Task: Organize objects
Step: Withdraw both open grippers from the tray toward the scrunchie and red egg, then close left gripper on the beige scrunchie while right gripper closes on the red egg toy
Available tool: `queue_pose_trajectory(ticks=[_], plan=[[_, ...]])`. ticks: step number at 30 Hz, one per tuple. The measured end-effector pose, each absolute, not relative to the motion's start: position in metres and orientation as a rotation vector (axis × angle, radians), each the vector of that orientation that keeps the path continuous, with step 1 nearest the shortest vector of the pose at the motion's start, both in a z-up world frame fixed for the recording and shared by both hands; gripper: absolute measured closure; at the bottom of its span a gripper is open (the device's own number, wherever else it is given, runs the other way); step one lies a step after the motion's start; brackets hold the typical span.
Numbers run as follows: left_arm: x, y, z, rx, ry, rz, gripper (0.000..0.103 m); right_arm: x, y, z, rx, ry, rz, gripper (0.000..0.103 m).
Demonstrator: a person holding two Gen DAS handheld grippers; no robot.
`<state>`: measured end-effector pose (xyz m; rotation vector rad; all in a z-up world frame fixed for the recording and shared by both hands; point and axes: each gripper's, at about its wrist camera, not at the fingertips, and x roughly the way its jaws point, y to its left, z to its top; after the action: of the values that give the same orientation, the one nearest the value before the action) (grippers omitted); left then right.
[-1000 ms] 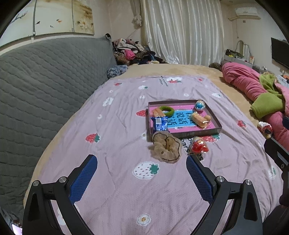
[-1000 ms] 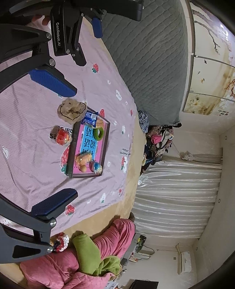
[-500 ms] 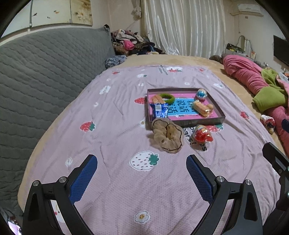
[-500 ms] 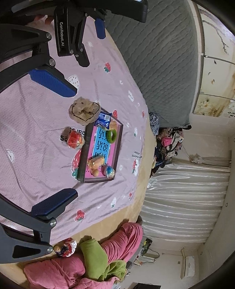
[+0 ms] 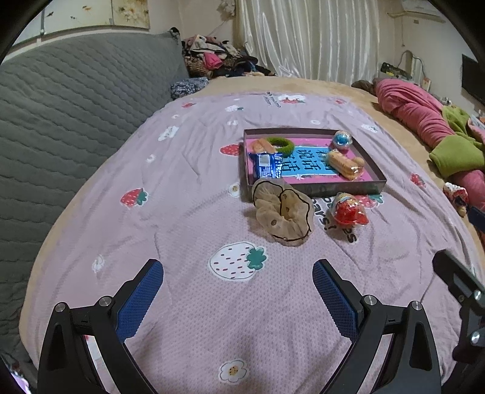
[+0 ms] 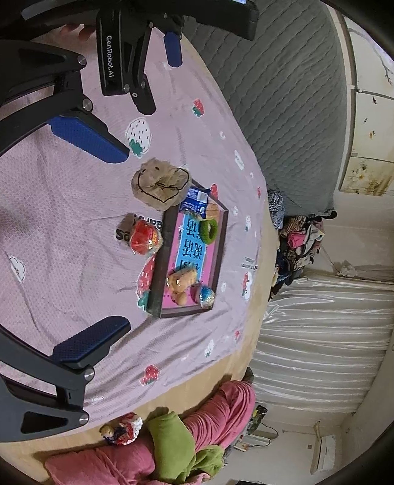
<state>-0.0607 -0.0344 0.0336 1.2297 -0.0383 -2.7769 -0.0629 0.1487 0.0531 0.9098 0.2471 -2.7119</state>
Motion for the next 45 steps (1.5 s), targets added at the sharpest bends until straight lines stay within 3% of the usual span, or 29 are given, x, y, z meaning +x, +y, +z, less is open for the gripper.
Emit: queue_pose_trajectory(ticks=[15,45], plan=[[-0.118,-0.047,0.001,1.329,0.026,-2.747,0.004,-0.106,0.133,0.013,0.997,0.302,-2.657,0.001],[-0.199,-0.049,-0.051,1.433,0.103,-2.755,0.004,-0.189,0.131,-0.049,1.151,0.235,-2.64,0.001]])
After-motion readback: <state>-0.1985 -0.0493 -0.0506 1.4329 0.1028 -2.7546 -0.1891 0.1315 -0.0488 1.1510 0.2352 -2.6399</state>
